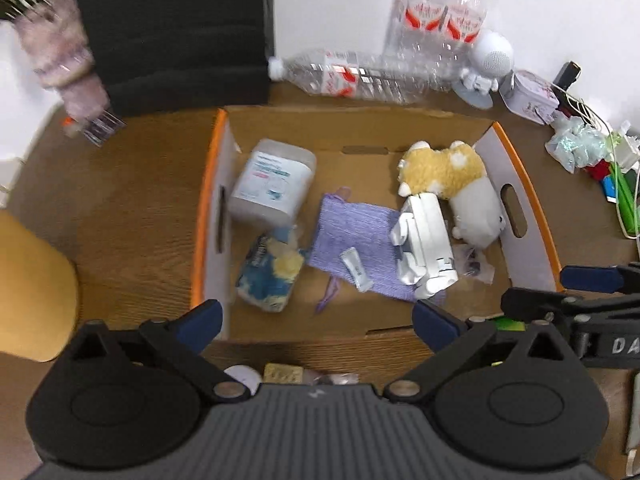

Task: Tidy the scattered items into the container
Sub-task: 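Open both tools to drop the wrappers into the box, then withdraw both tools to the table toward the white round case, then grasp the white round case with left tool while right tool grasps a clear wrapper, then lower the round case and wrapper into the box and open both tools, then withdraw both tools toward the black tube and green tissue pack, then grasp the black tube with left tool while right tool grasps the green tissue pack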

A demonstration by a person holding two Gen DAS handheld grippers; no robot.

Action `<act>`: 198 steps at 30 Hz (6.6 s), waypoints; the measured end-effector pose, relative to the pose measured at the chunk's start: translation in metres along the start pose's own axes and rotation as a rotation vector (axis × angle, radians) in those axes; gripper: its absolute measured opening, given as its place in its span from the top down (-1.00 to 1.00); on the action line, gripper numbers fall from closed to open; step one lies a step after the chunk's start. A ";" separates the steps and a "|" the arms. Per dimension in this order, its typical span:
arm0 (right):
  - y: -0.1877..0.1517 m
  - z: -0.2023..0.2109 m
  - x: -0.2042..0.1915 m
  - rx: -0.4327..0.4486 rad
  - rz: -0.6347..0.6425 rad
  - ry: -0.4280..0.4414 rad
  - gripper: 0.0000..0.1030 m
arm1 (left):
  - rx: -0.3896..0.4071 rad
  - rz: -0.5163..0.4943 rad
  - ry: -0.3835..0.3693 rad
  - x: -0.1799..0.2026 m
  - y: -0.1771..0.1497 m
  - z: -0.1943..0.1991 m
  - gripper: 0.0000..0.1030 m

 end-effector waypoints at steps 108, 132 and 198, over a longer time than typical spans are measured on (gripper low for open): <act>0.026 -0.098 -0.035 0.007 0.022 0.029 -0.16 | 0.056 -0.100 -0.113 -0.039 0.015 -0.062 -1.00; -0.090 0.021 0.012 0.378 0.248 -0.153 -0.65 | 0.333 -0.099 -0.277 -0.017 -0.105 0.009 -1.00; -0.197 -0.010 -0.004 0.424 0.181 -0.111 0.16 | 0.279 -0.132 -0.215 0.011 -0.180 -0.033 0.83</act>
Point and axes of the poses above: each gripper's, at about its wrist camera, not at the fingertips, and z roughly against the way its jaws point, x to its right, y to its top, the point moved 8 cm from there along -z, roughly the way its jaws point, and after that the axes turned 9 degrees about z, right-handed, at the moved point
